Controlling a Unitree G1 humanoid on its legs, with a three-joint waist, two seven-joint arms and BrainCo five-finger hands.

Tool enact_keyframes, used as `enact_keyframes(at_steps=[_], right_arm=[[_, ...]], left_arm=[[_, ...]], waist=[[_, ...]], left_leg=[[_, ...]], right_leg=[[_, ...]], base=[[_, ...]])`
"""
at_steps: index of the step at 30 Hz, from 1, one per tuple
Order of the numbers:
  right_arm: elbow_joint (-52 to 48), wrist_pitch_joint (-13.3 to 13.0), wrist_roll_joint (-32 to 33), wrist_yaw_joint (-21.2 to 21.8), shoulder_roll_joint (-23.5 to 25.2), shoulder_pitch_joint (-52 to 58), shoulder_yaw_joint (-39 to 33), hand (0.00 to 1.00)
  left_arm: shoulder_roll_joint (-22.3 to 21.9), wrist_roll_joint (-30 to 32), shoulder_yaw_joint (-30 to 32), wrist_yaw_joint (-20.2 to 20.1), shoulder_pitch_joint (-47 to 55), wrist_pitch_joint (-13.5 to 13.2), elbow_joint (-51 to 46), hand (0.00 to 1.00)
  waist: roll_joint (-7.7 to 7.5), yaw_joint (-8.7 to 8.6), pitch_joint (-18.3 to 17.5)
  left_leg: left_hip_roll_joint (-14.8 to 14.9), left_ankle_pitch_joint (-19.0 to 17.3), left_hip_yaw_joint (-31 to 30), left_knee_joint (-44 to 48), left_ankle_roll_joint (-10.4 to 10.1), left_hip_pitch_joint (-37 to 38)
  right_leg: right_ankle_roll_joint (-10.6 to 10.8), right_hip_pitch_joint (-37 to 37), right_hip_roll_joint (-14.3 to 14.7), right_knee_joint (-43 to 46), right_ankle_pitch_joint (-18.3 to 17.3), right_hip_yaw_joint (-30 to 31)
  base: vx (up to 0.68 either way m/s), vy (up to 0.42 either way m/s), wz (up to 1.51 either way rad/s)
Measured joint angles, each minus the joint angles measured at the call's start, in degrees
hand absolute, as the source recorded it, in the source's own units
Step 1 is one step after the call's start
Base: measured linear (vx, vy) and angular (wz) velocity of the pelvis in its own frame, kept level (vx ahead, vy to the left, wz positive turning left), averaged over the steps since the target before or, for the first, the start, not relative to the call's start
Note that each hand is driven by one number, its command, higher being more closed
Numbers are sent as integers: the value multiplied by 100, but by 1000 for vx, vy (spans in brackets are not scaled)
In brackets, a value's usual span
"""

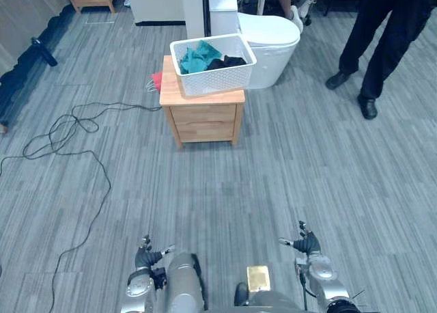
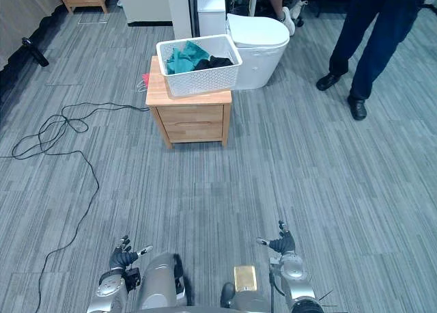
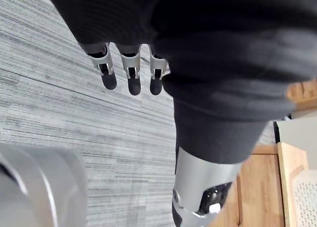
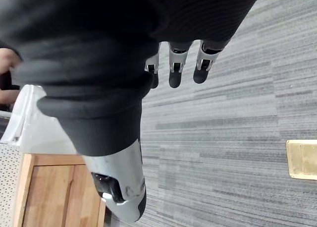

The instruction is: Pick up the laundry basket with both hands and put the clothes into the washing machine.

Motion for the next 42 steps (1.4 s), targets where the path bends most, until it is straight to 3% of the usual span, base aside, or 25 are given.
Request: enact_keyframes(at_steps=[2,3,4,5,6,7,9,11,13,15,16,17,18,19,20,22,23,25,27,29,31,33,35,37,42], right_arm=[[110,2,2,-37,-63,99,-73,0],[126,3,2,-61,-86,132,-74,0],[203,9,-1,-97,-60,147,-86,0],[226,12,-6,-102,-39,217,-126,0],[236,12,-7,-100,-22,263,-156,0],[249,13,-9,-101,74,285,-213,0],[334,44,-19,-96,177,277,-206,0],[328,37,-21,-95,200,264,-137,0],[304,3,-69,-89,180,193,58,0],[252,-7,-156,-85,179,135,77,0],[242,-6,-169,-84,170,62,76,0],[206,-7,-168,-85,163,69,69,0],[209,-6,-169,-85,162,77,68,0],[215,-3,-169,-85,172,153,71,0],[223,13,-172,-82,157,261,93,0],[245,34,-173,-77,83,310,62,0],[178,34,-173,-57,64,325,56,0],[-34,47,-171,-2,19,373,65,0],[-140,38,-161,6,80,471,50,0],[-179,14,-144,-3,120,465,-83,0],[-182,0,-144,-53,87,433,-217,0],[-179,-1,-143,-110,62,395,-346,0],[-159,2,-145,-108,-41,471,-408,0],[-204,6,-151,-108,-6,588,-463,0],[-720,0,-196,-120,-29,547,-509,0]], left_arm=[[-25,0,-18,8,97,4,3,0],[-12,0,-13,9,122,4,29,0],[42,-1,12,7,154,11,137,0],[39,-1,-7,6,156,12,211,0],[27,-1,-35,-2,166,12,215,0],[47,0,-57,-1,199,14,237,0],[127,1,-74,1,158,40,316,0],[149,0,-172,7,184,74,323,0],[164,-1,-187,3,127,40,313,0],[174,-1,-174,2,54,25,312,0],[223,0,-177,1,18,25,314,0],[285,0,-177,-1,3,19,308,0],[300,0,-178,-1,8,19,309,0],[356,3,-189,-1,41,24,314,0],[371,5,-182,2,58,35,369,0],[216,8,-155,-6,87,43,439,0],[114,9,-67,-6,103,37,424,0],[-106,8,57,-3,168,37,413,0],[-186,7,48,-8,221,41,404,0],[-265,5,39,-13,186,40,398,0],[-262,2,36,-14,152,39,378,0],[-229,-2,41,-4,156,36,376,0],[-236,-4,47,-7,196,38,467,0],[-162,-4,226,-6,257,41,494,0],[30,-8,346,0,428,28,350,0]], waist=[[54,190,-52],[80,242,-89],[-67,285,-199],[-179,214,-289],[-214,172,-314],[-362,102,-370],[-495,-46,-352],[-396,-70,-288],[-141,-88,-230],[-94,-166,-229],[-99,-235,-230],[-168,-315,-267],[-187,-333,-273],[-369,-342,-312],[-562,-350,-381],[-253,-328,-372],[-120,-339,-345],[142,-289,-298],[139,-177,-294],[16,-110,-311],[32,-48,-321],[61,-49,-318],[224,-48,-365],[70,-65,-463],[21,-48,-515]], left_leg=[[-370,610,-501,-2357,-118,102],[-378,682,-529,-2355,-63,52],[-562,1200,-556,-1918,167,-57],[-725,1259,-519,-1655,278,-64],[-771,1237,-497,-1582,345,-12],[-938,1099,-419,-1485,609,200],[-1113,713,-369,-1419,821,706],[-1081,420,-364,-1589,884,1525],[-880,348,-367,-2176,882,2532],[-777,348,-386,-2441,882,2885],[-730,327,-397,-2611,846,3100],[-715,204,-413,-2774,639,3323],[-726,161,-415,-2805,572,3379],[-841,-48,-448,-2863,330,3588],[-932,-259,-555,-2802,195,3806],[-630,-320,-651,-2193,76,3755],[-410,-289,-711,-1019,-35,3302],[124,-34,-781,1027,-548,2444],[430,-68,-643,1899,-487,1979],[476,-159,-341,1248,-330,1722],[441,-155,-283,-164,-315,1700],[222,157,-439,-1703,-288,1834],[154,879,-457,-2351,-209,2049],[-96,972,-403,-2755,-103,2359],[-438,1079,-235,-3255,31,2602]], right_leg=[[275,360,-110,-183,-217,121],[275,460,-139,-142,-420,169],[388,471,-363,217,-825,259],[563,218,-599,1061,-947,279],[572,-29,-705,1702,-938,311],[693,-578,-1001,3180,-592,421],[704,-1303,-1323,5123,201,529],[394,-1765,-1388,6038,-32,384],[339,-2232,-1113,5507,-307,-75],[370,-2586,-955,4636,-377,-361],[422,-2733,-845,3523,-295,-539],[499,-2747,-695,1821,196,-655],[490,-2744,-669,1496,355,-657],[443,-2732,-657,618,1070,-503],[126,-2760,-689,716,1966,-235],[39,-2746,-481,1215,1312,-362],[30,-2589,-373,1231,1078,-412],[-59,-2128,-41,1026,883,-435],[-174,-1687,111,929,761,-427],[-186,-1266,91,575,751,-367],[-179,-1031,82,381,754,-307],[-79,-954,-3,322,697,-257],[112,-776,37,278,582,-236],[261,-654,-217,255,492,-210],[474,-649,-510,143,500,-88]], base=[[596,183,-49],[675,292,-67],[629,256,-28],[759,307,-12],[682,224,9],[549,181,6],[676,174,12],[646,143,-12],[636,87,-9],[527,-10,16],[619,-89,43],[515,-80,42],[532,-111,42],[559,-196,42],[559,-196,33],[560,-214,9],[582,-231,3],[431,-185,-13],[442,-141,-23],[399,-122,-10],[381,-47,-16],[302,73,-12],[218,154,-5],[215,183,10],[106,130,-5]])
